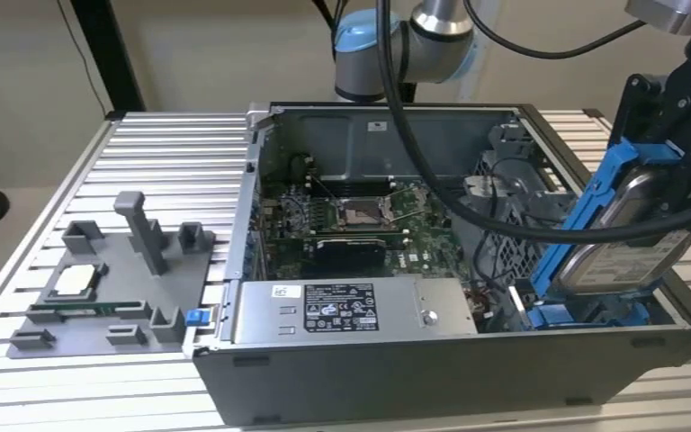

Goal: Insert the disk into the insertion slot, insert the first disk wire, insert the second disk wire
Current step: 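Insert the disk into the insertion slot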

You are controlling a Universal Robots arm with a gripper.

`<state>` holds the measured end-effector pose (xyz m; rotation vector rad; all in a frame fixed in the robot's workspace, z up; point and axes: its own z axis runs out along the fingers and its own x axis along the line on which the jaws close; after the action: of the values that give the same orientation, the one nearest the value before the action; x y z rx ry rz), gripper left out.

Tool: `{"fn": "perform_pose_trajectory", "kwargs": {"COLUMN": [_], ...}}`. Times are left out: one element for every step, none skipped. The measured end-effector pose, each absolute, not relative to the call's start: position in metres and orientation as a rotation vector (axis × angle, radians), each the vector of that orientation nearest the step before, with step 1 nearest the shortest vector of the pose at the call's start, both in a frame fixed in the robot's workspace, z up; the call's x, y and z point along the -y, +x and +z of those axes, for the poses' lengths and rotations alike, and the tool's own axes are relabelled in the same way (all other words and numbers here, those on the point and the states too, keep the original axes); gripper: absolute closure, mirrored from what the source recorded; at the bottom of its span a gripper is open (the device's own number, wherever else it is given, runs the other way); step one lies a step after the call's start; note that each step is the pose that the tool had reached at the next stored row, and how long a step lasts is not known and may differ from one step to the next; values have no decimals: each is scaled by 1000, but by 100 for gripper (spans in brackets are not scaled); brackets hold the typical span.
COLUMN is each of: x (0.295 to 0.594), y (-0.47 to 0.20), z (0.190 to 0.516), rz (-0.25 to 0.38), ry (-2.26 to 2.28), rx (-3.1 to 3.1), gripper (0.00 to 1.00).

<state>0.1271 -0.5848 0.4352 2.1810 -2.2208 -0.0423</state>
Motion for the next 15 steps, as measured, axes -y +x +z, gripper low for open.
{"fn": "perform_pose_trajectory", "kwargs": {"x": [585, 585, 584, 584, 583, 582, 581, 580, 579, 578, 577, 576, 575, 574, 574], "y": [127, 127, 127, 127, 127, 127, 127, 127, 127, 127, 127, 127, 127, 127, 127], "z": [433, 432, 430, 428, 426, 424, 423, 421, 419, 417, 416, 414, 412, 411, 409], "rz": [-42, -42, -42, -42, -43, -44, -45, -46, -47, -48, -49, -50, -51, -51, -51], "ry": [2181, 2181, 2181, 2181, 2181, 2182, 2182, 2182, 2183, 2184, 2184, 2185, 2185, 2186, 2187], "rx": [2221, 2221, 2221, 2221, 2221, 2221, 2222, 2222, 2223, 2223, 2223, 2224, 2224, 2223, 2222], "gripper": [100, 100, 100, 100, 100, 100, 100, 100, 100, 100, 100, 100, 100, 100, 100]}}
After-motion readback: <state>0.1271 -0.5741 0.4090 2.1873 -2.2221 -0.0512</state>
